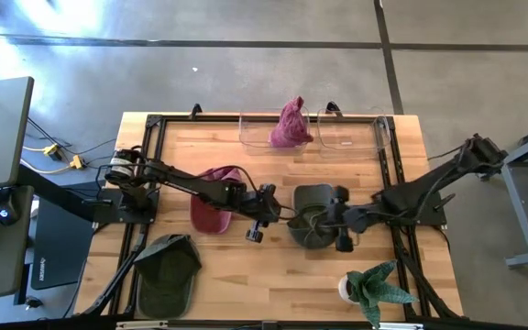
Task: Pick & Place hat
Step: Put the top black cap into the right transparent bin
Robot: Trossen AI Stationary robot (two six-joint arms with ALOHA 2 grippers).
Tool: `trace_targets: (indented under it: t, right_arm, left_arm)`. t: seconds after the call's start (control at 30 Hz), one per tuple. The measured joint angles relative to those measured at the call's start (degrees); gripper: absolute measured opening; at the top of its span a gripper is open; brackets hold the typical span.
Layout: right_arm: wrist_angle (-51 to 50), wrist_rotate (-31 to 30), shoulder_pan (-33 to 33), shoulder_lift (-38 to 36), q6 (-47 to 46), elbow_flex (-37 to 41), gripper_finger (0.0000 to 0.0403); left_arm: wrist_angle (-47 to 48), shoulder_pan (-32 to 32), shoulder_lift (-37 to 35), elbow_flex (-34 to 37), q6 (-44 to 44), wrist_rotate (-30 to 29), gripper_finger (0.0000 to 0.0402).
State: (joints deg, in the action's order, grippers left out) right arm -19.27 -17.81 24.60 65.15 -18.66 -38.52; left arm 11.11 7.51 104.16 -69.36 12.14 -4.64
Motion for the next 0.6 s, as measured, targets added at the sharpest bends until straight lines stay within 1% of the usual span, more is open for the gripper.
trace_targets:
  t: [0.07,0.13,0.2,0.27,0.3,0.37,0.5,0.53,0.57,0.6]
  right_arm:
    - [2.25,4.27,-2.36,3.87,5.53,0.0,0.0233]
    - [5.16,8.07,-4.77,7.41,10.57,0.01,0.0238]
    - [8.28,13.33,-7.16,10.41,14.81,0.01,0.0234]
    - [9.88,19.16,-9.13,12.59,18.26,0.02,0.022]
    - [9.68,21.05,-9.76,13.22,18.83,0.02,0.0207]
    - [8.68,22.23,-10.83,13.63,18.88,0.02,0.0169]
    - [6.44,21.82,-11.84,12.05,17.12,0.02,0.0052]
    - [5.74,21.75,-11.87,11.16,16.3,0.02,0.0029]
    - [4.92,21.7,-11.82,10.03,15.6,0.02,0.0019]
    - [4.16,21.02,-11.46,8.87,13.85,0.02,0.002]
  left_arm:
    - [0.01,0.0,0.0,0.0,0.04,-2.48,0.0059]
    - [0.09,0.0,0.0,0.0,0.02,-3.44,0.0059]
    - [0.3,0.0,0.0,0.0,0.1,-3.53,0.0059]
    - [1.05,0.0,0.0,0.0,1.04,-3.53,0.0059]
    - [1.35,0.0,0.02,0.0,1.35,-3.53,0.0059]
    - [1.53,0.0,0.04,0.0,1.51,-3.55,0.0059]
    - [0.37,0.0,0.04,0.0,1.54,-5.24,0.0059]
    - [-0.39,0.0,0.04,0.0,1.54,-5.83,0.0059]
    - [-1.33,0.0,0.04,0.0,1.54,-6.31,0.0059]
    - [-2.41,0.0,0.04,0.0,1.58,-6.44,0.0059]
